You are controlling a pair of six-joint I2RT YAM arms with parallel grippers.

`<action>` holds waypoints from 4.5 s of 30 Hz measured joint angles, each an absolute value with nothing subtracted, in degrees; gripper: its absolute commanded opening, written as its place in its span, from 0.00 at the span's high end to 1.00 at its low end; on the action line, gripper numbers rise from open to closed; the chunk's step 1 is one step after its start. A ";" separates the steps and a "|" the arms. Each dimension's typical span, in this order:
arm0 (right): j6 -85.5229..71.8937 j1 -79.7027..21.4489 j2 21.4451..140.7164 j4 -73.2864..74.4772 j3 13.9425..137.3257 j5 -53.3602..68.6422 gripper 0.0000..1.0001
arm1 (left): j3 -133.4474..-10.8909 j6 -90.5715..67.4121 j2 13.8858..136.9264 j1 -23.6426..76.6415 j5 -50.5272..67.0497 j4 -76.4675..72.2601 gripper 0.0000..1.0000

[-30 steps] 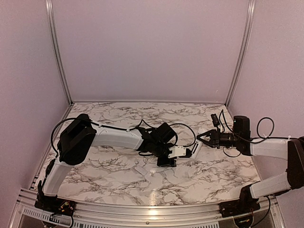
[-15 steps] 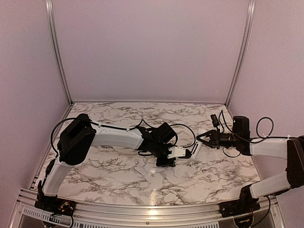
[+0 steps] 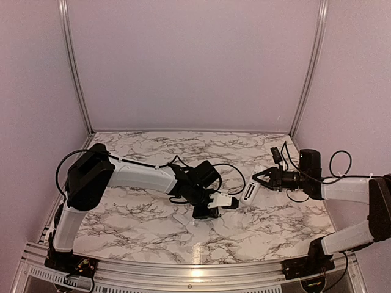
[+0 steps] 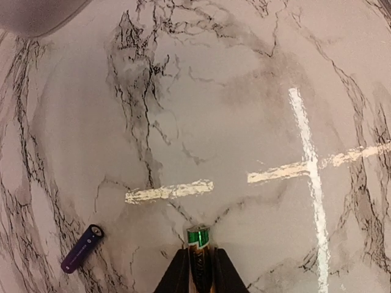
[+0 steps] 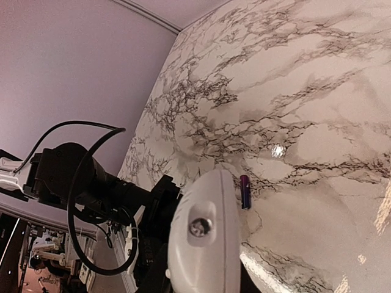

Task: Load the batteries into the remote control
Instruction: Move the battery to the center of the board.

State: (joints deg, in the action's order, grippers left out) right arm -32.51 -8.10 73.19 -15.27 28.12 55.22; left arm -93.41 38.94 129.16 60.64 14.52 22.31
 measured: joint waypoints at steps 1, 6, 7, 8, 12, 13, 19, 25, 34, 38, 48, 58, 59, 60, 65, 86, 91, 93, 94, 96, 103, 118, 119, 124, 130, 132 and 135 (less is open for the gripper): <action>-32.51 -8.10 73.23 -15.29 28.12 55.27 1.00 | -92.71 38.92 128.68 60.66 14.46 22.63 0.88; -32.69 -8.10 73.52 -15.57 28.12 55.55 1.00 | -89.73 39.68 126.04 60.77 12.82 25.02 0.88; -32.73 -8.10 73.65 -15.70 28.12 55.68 1.00 | -89.23 40.14 125.56 60.84 12.40 25.54 0.88; -32.73 -8.10 73.78 -15.81 28.12 55.86 1.00 | -88.68 40.60 125.05 60.86 11.99 25.85 0.88; -32.86 -8.10 74.28 -16.47 27.99 56.42 1.00 | -86.21 43.24 122.83 60.86 9.65 27.57 0.85; -32.93 -8.10 74.43 -16.73 27.81 56.51 1.00 | -86.11 43.97 122.65 60.93 9.06 27.92 0.84; -33.19 -8.10 75.11 -17.32 27.35 56.88 1.00 | -86.46 46.57 122.54 61.43 6.13 28.58 0.71; -33.19 -8.10 75.11 -17.52 27.35 57.14 1.00 | -87.05 46.39 122.08 61.56 3.36 29.52 0.49; -32.75 -8.60 75.11 -16.51 27.70 56.36 1.00 | -78.87 38.52 108.73 61.56 -0.67 29.15 0.39; -32.58 -9.08 75.11 -15.77 28.95 56.16 1.00 | -72.01 29.50 97.08 61.63 -5.87 21.71 0.02; -30.37 -9.15 76.03 -14.35 33.71 55.90 1.00 | -61.82 -5.96 74.59 61.25 -12.86 5.43 0.01; -29.91 -9.15 76.42 -13.08 34.02 55.83 1.00 | -66.81 -47.70 89.19 67.92 -21.58 9.89 0.03; -29.91 -9.15 76.42 -13.02 34.02 55.81 1.00 | -68.16 -51.96 90.67 68.47 -22.37 11.55 0.05; -29.91 -9.15 76.42 -12.93 34.02 55.81 1.00 | -70.24 -56.47 92.51 68.77 -23.11 13.82 0.08; -29.52 -9.04 76.38 -12.40 34.02 55.77 1.00 | -78.67 -73.78 102.74 68.86 -23.27 22.98 0.28; -27.22 -8.08 74.89 -10.20 34.02 55.37 1.00 | -90.91 -87.15 121.40 69.97 -16.60 35.53 0.49; -27.16 -8.08 74.89 -10.20 34.02 55.37 1.00 | -91.20 -87.24 121.82 69.95 -16.45 36.64 0.54; -27.16 -8.08 74.89 -10.20 34.02 55.37 1.00 | -91.72 -87.24 122.45 69.91 -16.40 37.26 0.54; -27.16 -8.08 74.89 -10.20 34.02 55.37 1.00 | -92.14 -87.22 123.00 69.89 -16.36 37.65 0.54; -27.16 -8.08 74.89 -10.20 34.02 55.37 1.00 | -92.86 -87.22 124.16 69.82 -16.25 38.13 0.55; -27.16 -8.08 74.89 -10.22 34.02 55.37 1.00 | -93.80 -87.15 125.36 69.45 -15.62 39.11 0.57; -27.42 -7.57 74.89 -10.33 34.02 55.44 1.00 | -100.07 -83.46 129.25 67.33 -15.44 44.12 0.68; -27.46 -7.46 74.89 -10.39 34.02 55.46 1.00 | -100.68 -83.07 129.60 67.26 -15.44 44.49 0.70; -27.90 -7.09 75.00 -11.11 34.02 55.79 1.00 | -102.80 -80.77 130.87 66.98 -15.25 46.24 0.82; -28.42 -7.09 75.29 -11.57 34.02 56.27 1.00 | -103.33 -78.06 131.24 66.30 -15.00 46.78 0.83; -28.47 -7.09 75.44 -11.73 34.02 56.36 1.00 | -103.33 -77.19 131.24 66.08 -15.03 46.81 0.84; -28.51 -7.09 75.66 -11.94 34.02 56.42 1.00 | -103.94 -75.18 131.61 65.84 -15.42 47.22 0.86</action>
State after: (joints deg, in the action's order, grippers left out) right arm -28.51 -7.09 75.66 -11.94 34.02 56.42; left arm -103.94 -75.18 131.61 65.84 -15.42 47.22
